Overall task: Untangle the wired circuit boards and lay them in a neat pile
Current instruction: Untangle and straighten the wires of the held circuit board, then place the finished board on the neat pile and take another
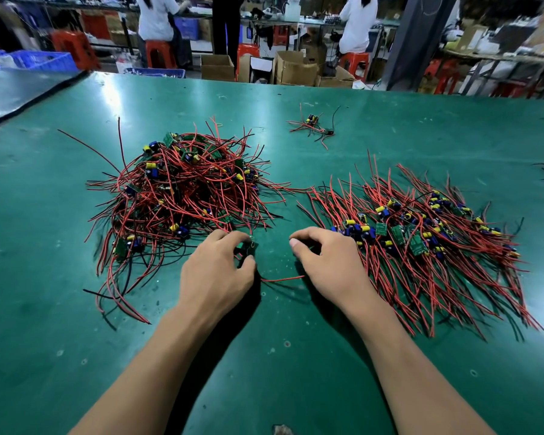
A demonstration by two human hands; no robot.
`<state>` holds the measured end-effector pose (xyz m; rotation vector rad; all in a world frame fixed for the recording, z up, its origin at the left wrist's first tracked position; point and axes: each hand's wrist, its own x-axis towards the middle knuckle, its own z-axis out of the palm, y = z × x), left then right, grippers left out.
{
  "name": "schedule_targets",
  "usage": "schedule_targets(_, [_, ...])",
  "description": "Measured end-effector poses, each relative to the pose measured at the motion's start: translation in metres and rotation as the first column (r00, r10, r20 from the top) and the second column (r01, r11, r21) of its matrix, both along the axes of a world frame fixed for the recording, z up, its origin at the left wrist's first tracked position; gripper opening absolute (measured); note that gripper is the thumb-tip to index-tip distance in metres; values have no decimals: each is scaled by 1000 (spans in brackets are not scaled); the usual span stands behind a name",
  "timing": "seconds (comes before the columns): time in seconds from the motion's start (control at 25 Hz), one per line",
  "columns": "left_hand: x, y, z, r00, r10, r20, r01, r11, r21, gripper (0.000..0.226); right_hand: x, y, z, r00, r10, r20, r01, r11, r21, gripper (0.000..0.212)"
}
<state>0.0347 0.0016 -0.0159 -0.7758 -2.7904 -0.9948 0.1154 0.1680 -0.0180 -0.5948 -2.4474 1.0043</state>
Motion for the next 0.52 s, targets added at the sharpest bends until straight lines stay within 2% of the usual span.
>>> schedule_targets(0.16, [2, 2, 2, 1000, 13, 25, -16, 990, 137, 27, 1, 2, -6, 994, 4, 108, -12, 997, 72, 18])
schedule_targets(0.24, [4, 4, 5, 994, 9, 109, -37, 967, 253, 23, 1, 5, -7, 994, -21, 105, 10, 994, 112, 18])
schedule_targets(0.28, [5, 6, 7, 980, -8, 200, -58, 945, 323, 21, 0, 6, -7, 995, -27, 98, 15, 994, 112, 18])
schedule_targets(0.36, [5, 10, 11, 879, -138, 457, -143, 837, 528, 20, 0, 7, -6, 997, -22, 69, 17, 997, 79, 17])
schedule_targets(0.44, [4, 11, 16, 707, -329, 626, -261, 701, 663, 22, -2, 6, -5, 999, -23, 26, 24, 999, -22, 18])
schedule_targets(0.52, [3, 12, 18, 578, -461, 673, -316, 634, 706, 23, -5, 2, -1, 999, -11, -31, 0, 950, -311, 29])
